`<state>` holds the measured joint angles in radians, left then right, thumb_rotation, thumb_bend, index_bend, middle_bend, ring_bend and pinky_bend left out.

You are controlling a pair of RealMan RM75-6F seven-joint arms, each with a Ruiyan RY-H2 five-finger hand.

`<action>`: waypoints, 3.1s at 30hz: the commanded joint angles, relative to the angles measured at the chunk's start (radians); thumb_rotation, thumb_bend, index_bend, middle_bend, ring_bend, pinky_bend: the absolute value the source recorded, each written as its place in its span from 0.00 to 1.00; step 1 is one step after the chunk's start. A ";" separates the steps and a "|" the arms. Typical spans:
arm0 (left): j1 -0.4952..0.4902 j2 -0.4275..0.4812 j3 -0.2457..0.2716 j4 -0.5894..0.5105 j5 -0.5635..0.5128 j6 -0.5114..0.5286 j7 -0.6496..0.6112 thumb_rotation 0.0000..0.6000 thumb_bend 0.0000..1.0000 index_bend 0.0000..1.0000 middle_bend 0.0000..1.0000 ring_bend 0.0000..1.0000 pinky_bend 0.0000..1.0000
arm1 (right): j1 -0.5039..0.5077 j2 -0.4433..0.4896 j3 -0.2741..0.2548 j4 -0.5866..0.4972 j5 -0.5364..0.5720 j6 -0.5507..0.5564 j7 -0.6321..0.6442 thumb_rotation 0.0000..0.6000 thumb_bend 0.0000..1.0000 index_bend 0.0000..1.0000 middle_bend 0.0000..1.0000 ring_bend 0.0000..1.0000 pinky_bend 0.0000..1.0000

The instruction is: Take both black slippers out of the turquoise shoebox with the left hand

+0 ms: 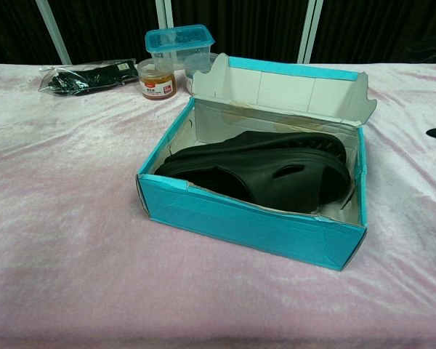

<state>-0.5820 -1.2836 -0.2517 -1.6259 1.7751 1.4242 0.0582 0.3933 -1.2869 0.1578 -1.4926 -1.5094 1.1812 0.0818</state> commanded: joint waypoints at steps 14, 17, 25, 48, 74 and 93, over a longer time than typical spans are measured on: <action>-0.027 0.011 0.050 -0.035 -0.040 -0.095 0.070 1.00 0.01 0.26 0.31 0.21 0.23 | -0.068 0.013 -0.005 0.009 0.024 0.140 0.011 1.00 0.17 0.02 0.09 0.05 0.24; -0.046 0.003 0.058 -0.048 -0.062 -0.151 0.118 1.00 0.04 0.28 0.33 0.23 0.25 | -0.097 0.019 -0.007 0.010 0.039 0.176 0.014 1.00 0.17 0.02 0.09 0.05 0.24; -0.160 -0.097 0.054 -0.077 -0.195 -0.392 0.264 1.00 0.04 0.30 0.34 0.25 0.26 | -0.189 0.027 -0.028 0.013 0.097 0.251 0.036 1.00 0.17 0.02 0.09 0.05 0.24; -0.362 -0.448 -0.056 0.073 -0.714 -0.481 0.598 1.00 0.04 0.27 0.32 0.25 0.27 | -0.259 0.004 -0.058 0.042 0.095 0.279 0.072 1.00 0.17 0.02 0.09 0.05 0.24; -0.495 -0.576 -0.093 0.197 -0.945 -0.460 0.609 1.00 0.05 0.26 0.34 0.30 0.33 | -0.297 -0.015 -0.055 0.080 0.118 0.265 0.116 1.00 0.17 0.02 0.09 0.05 0.24; -0.547 -0.657 -0.036 0.328 -0.954 -0.449 0.660 1.00 0.28 0.34 0.42 0.39 0.38 | -0.312 -0.024 -0.049 0.096 0.118 0.263 0.142 1.00 0.17 0.02 0.09 0.05 0.24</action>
<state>-1.1219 -1.9293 -0.2943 -1.3124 0.8188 0.9684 0.7064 0.0817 -1.3107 0.1086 -1.3968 -1.3915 1.4445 0.2233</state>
